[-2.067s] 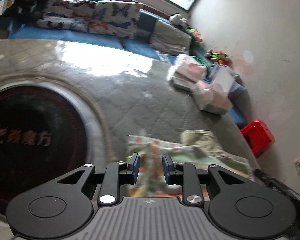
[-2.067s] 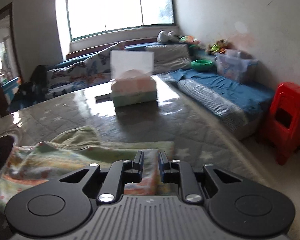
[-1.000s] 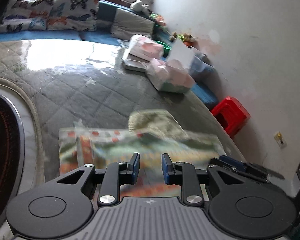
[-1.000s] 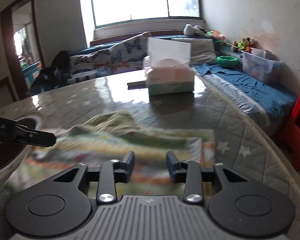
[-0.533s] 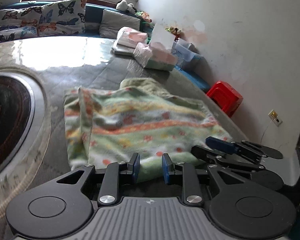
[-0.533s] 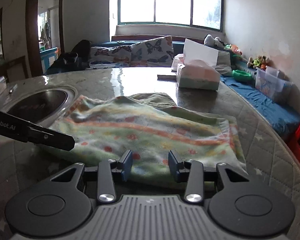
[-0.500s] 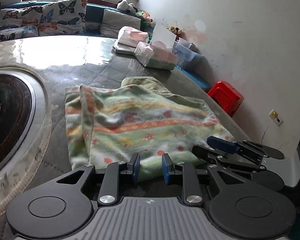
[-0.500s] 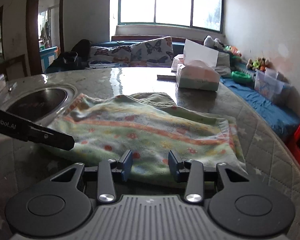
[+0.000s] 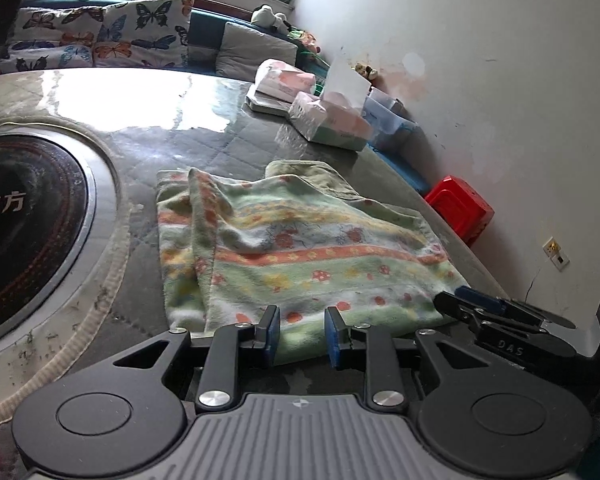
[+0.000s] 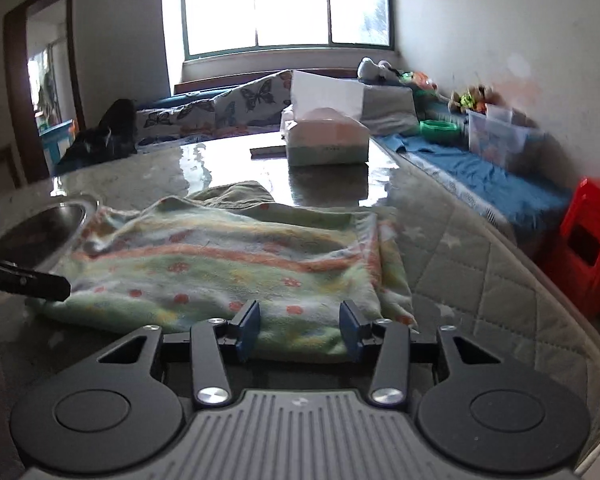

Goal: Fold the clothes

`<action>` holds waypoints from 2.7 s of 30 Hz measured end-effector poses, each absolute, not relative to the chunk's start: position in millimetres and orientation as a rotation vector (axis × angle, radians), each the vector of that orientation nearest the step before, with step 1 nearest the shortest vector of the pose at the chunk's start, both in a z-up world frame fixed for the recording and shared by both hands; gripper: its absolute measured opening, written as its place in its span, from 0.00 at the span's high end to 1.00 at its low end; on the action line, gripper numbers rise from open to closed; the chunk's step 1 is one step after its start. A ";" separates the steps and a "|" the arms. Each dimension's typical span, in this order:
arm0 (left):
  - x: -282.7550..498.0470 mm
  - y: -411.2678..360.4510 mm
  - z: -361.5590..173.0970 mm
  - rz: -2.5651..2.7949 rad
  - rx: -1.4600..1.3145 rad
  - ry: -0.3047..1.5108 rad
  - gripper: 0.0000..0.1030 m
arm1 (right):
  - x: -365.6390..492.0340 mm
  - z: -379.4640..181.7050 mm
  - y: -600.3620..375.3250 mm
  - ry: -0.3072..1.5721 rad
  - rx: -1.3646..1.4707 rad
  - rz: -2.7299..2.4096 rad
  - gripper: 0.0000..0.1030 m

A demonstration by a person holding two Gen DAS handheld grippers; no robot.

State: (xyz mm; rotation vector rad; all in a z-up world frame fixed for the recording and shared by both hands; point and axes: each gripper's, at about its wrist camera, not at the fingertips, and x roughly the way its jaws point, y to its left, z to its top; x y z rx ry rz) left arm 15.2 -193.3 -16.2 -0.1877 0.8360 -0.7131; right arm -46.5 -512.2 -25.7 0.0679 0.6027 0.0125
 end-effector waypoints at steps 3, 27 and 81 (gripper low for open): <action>24.9 -192.9 -15.0 -0.698 -0.197 0.836 0.74 | -43.1 -19.9 -513.8 0.586 0.059 0.011 0.57; 92.0 -180.8 -14.5 -0.569 -0.265 0.840 0.62 | -18.0 -21.4 -518.8 0.619 0.075 0.009 0.47; -70.0 -155.6 -8.9 -0.533 -0.032 0.749 0.00 | -112.7 -20.7 -435.0 0.648 0.099 -0.160 0.00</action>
